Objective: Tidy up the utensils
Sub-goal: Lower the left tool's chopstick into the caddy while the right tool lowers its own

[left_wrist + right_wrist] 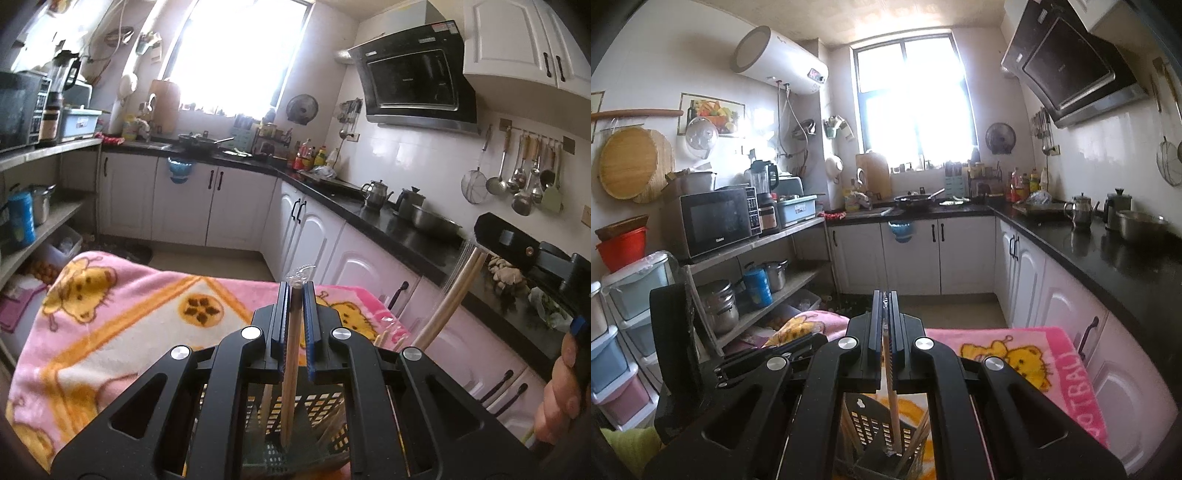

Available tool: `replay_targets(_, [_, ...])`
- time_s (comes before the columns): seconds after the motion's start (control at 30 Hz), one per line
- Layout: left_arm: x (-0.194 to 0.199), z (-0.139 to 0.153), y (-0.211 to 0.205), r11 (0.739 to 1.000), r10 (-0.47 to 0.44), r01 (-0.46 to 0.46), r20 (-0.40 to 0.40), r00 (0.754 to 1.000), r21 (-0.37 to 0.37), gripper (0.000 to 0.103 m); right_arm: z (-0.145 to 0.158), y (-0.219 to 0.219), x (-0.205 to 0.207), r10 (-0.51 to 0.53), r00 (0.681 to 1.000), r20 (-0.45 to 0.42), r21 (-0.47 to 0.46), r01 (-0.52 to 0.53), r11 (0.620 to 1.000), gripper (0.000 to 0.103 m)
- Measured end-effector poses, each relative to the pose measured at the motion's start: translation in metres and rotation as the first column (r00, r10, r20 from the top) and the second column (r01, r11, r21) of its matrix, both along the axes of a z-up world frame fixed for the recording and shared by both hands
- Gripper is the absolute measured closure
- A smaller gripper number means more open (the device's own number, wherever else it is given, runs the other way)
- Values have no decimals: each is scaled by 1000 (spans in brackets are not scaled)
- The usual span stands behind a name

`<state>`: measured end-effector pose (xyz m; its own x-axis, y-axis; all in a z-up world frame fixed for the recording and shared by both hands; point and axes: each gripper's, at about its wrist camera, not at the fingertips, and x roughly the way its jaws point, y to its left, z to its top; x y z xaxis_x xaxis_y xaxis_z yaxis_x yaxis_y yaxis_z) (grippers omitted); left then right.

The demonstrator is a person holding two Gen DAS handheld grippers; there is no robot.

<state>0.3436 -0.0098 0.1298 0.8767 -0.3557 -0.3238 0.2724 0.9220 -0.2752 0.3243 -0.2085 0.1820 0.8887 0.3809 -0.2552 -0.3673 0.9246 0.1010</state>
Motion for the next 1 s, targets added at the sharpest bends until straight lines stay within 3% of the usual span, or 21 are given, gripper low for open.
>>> replay_targets(0.47, [-4, -25, 9, 997, 7, -8, -15, 1000, -72, 100, -39, 2, 18, 1, 997, -79, 56, 3, 998, 100])
replay_targets(1.0, [-6, -42, 6, 998, -6, 3, -56, 998, -66, 100, -62, 10, 30, 15, 993, -118, 94, -4, 996, 100])
